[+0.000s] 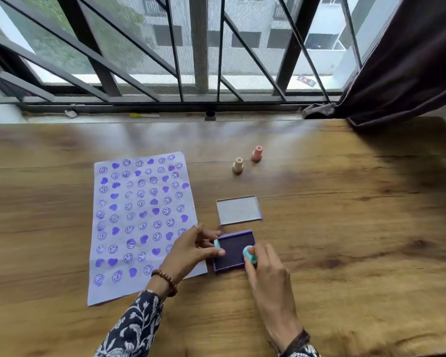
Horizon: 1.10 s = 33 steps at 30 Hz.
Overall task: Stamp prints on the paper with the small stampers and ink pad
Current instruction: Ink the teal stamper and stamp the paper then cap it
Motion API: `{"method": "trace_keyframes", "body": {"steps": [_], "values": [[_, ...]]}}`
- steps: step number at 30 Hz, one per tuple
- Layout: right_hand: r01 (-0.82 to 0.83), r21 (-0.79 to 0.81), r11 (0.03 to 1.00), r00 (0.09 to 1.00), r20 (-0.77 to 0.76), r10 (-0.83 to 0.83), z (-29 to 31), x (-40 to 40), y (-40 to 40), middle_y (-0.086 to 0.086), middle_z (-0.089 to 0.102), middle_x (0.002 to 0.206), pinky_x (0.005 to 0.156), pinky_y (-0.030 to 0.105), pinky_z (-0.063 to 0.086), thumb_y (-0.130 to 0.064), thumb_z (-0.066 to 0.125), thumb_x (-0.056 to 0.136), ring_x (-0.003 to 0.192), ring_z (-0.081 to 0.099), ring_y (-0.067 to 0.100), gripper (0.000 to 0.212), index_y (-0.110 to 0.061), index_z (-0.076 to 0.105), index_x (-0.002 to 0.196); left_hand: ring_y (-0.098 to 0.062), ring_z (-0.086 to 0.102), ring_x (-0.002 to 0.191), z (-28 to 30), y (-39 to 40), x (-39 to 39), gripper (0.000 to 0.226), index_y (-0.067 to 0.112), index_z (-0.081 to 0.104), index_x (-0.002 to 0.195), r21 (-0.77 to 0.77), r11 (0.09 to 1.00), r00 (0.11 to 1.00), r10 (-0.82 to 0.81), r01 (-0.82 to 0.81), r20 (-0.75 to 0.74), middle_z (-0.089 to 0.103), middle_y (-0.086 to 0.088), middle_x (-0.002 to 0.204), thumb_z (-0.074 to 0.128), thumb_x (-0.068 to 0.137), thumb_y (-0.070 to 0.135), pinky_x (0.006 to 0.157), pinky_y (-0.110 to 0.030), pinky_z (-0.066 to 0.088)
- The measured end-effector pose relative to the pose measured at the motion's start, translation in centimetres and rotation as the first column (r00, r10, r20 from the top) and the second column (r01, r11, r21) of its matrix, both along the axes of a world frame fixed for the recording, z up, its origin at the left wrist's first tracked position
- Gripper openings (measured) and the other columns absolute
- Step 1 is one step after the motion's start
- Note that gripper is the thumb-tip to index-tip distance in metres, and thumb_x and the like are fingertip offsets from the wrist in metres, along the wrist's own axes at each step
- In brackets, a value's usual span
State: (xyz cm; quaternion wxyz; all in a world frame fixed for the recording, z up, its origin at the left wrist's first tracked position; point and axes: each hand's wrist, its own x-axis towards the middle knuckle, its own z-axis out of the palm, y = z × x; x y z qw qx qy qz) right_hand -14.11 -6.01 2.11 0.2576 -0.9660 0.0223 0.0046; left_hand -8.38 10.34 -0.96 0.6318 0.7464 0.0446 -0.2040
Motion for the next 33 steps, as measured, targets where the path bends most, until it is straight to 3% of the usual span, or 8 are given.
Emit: {"method": "trace_keyframes", "body": {"steps": [7, 13, 17, 21, 24, 26, 29, 33], "values": [[-0.051, -0.015, 0.999, 0.989, -0.136, 0.049, 0.5, 3.0, -0.7, 0.005, 0.061, 0.098, 0.068, 0.029, 0.040, -0.016, 0.059, 0.085, 0.086, 0.060, 0.023, 0.010, -0.016, 0.057, 0.094, -0.015, 0.062, 0.084, -0.3, 0.2, 0.0, 0.028, 0.000, 0.055, 0.085, -0.070, 0.997, 0.999, 0.029, -0.032, -0.043, 0.067, 0.004, 0.100, 0.075, 0.066, -0.001, 0.071, -0.017, 0.055], [-0.057, -0.093, 0.994, 0.938, -0.347, 0.021, 0.5, 6.2, -0.6, 0.012, 0.072, 0.095, 0.072, 0.027, 0.047, -0.012, 0.064, 0.072, 0.094, 0.064, 0.027, 0.016, -0.014, 0.070, 0.087, -0.002, 0.066, 0.076, 0.6, 0.8, -0.3, 0.022, 0.008, 0.053, 0.075, -0.163, 0.982, 0.995, 0.103, -0.100, 0.009, 0.066, -0.005, 0.101, 0.069, 0.070, -0.007, 0.065, -0.014, 0.055], [-0.020, -0.091, 0.996, 0.940, -0.341, -0.013, 0.9, 6.3, -0.4, 0.019, 0.071, 0.084, 0.067, 0.030, 0.050, -0.006, 0.064, 0.068, 0.083, 0.066, 0.032, 0.012, -0.006, 0.071, 0.078, -0.005, 0.067, 0.073, 1.5, 3.8, -0.8, 0.014, 0.007, 0.055, 0.082, -0.237, 0.945, 0.972, 0.236, -0.226, 0.016, 0.069, -0.005, 0.096, 0.063, 0.078, -0.003, 0.062, -0.016, 0.055], [0.167, 0.166, 0.972, 0.952, -0.284, -0.115, 1.5, 5.0, 0.3, 0.017, 0.070, 0.069, 0.068, 0.040, 0.053, -0.008, 0.070, 0.066, 0.070, 0.066, 0.032, 0.007, -0.003, 0.066, 0.068, -0.011, 0.069, 0.077, 1.6, 7.7, -1.5, 0.009, 0.009, 0.058, 0.085, -0.306, 0.895, 0.944, 0.329, -0.324, -0.037, 0.073, -0.004, 0.091, 0.060, 0.081, 0.001, 0.064, -0.016, 0.056], [0.317, 0.513, 0.798, 0.911, -0.399, -0.106, 1.8, 3.0, 2.7, 0.010, 0.067, 0.066, 0.071, 0.043, 0.056, -0.007, 0.074, 0.070, 0.061, 0.065, 0.023, 0.006, -0.008, 0.069, 0.072, -0.012, 0.071, 0.077, 1.2, 9.4, -1.8, 0.006, 0.009, 0.057, 0.086, -0.406, 0.844, 0.936, 0.333, -0.351, -0.117, 0.076, 0.000, 0.084, 0.056, 0.083, 0.004, 0.066, -0.016, 0.057], [0.355, 0.564, 0.746, 0.890, -0.448, -0.086, 1.4, 1.5, 4.9, 0.006, 0.066, 0.065, 0.065, 0.035, 0.056, -0.011, 0.076, 0.070, 0.057, 0.062, 0.014, 0.010, -0.010, 0.071, 0.078, -0.013, 0.071, 0.078, 0.9, 9.8, -1.8, 0.009, 0.010, 0.057, 0.085, -0.470, 0.807, 0.934, 0.310, -0.357, -0.176, 0.076, -0.001, 0.085, 0.061, 0.078, 0.011, 0.067, -0.017, 0.057], [0.343, 0.461, 0.819, 0.906, -0.393, -0.158, 0.3, -0.2, 8.1, 0.008, 0.072, 0.080, 0.075, 0.034, 0.052, -0.017, 0.075, 0.071, 0.073, 0.067, 0.019, 0.016, -0.014, 0.071, 0.087, -0.013, 0.070, 0.080, 0.4, 9.8, -1.5, 0.025, 0.012, 0.058, 0.083, -0.511, 0.783, 0.934, 0.262, -0.354, -0.244, 0.077, -0.003, 0.085, 0.069, 0.064, 0.024, 0.069, -0.018, 0.057], [0.233, 0.249, 0.940, 0.969, -0.138, -0.204, -0.4, -1.1, 10.5, 0.007, 0.064, 0.096, 0.066, 0.014, 0.035, -0.018, 0.063, 0.084, 0.077, 0.055, 0.013, 0.019, -0.015, 0.065, 0.102, -0.011, 0.070, 0.077, -0.3, 9.8, -1.2, 0.012, 0.011, 0.058, 0.080, -0.551, 0.750, 0.924, 0.226, -0.367, -0.308, 0.077, -0.006, 0.083, 0.064, 0.070, 0.015, 0.068, -0.017, 0.056]]}}
